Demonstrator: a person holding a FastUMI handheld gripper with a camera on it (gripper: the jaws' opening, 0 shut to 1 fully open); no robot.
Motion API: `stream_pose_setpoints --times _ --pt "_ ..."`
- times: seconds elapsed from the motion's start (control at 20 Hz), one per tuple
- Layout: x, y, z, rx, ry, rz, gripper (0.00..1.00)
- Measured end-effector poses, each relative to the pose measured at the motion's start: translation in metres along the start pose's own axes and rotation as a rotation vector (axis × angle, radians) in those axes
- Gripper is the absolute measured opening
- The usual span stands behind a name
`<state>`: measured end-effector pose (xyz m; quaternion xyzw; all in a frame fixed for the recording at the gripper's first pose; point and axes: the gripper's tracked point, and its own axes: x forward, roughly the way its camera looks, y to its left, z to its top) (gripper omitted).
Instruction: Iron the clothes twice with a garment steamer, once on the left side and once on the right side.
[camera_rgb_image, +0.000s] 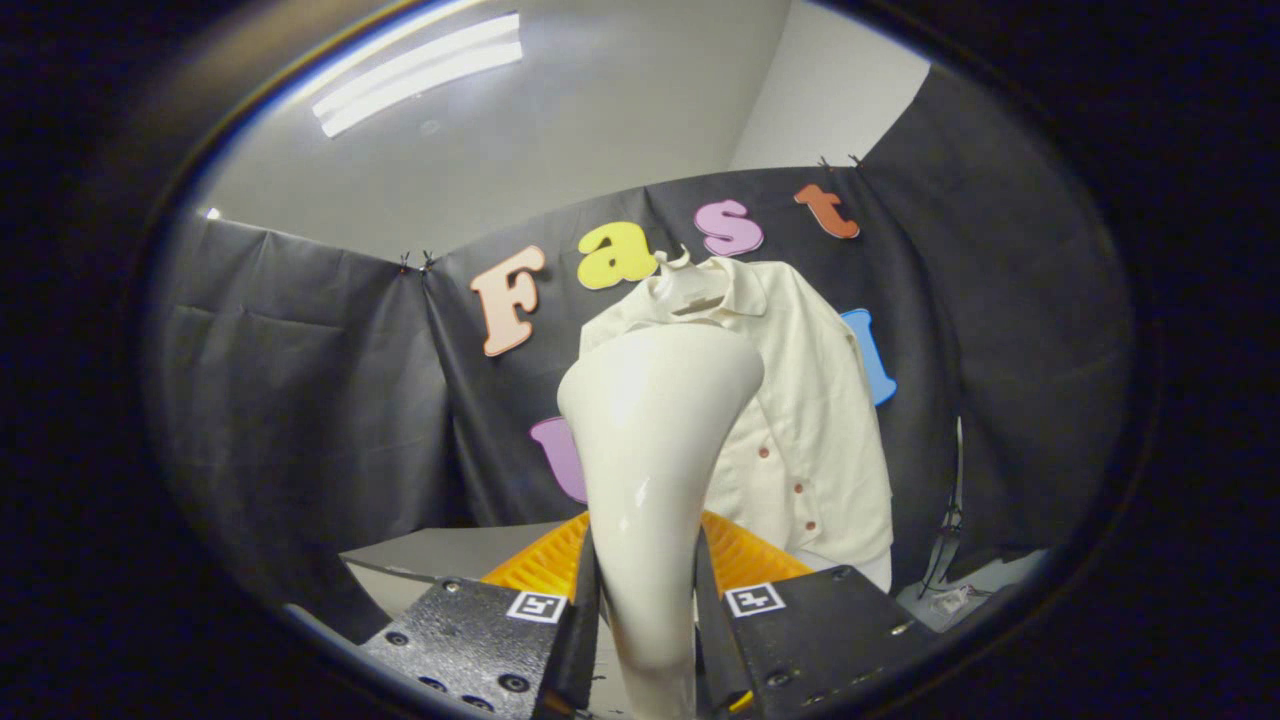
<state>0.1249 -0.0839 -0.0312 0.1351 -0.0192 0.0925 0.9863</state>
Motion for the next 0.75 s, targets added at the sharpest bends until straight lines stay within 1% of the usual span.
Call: stream_pose_setpoints --times 0.1,0.25,0.35,0.45,0.55,0.65,0.75 --pt "-0.001 0.021 -0.005 -0.047 0.009 -0.011 0.43" --pt "-0.001 0.061 -0.020 -0.106 0.033 0.022 0.43" --pt "-0.007 0.081 -0.032 -0.115 0.038 0.036 0.43" --pt "-0.013 0.095 -0.044 -0.103 0.045 0.018 0.44" --pt "-0.018 0.107 -0.053 -0.128 0.048 0.002 0.44" --pt "-0.027 0.122 -0.063 -0.134 0.046 0.024 0.44" --pt "-0.035 0.122 -0.071 -0.133 0.045 0.006 0.44"
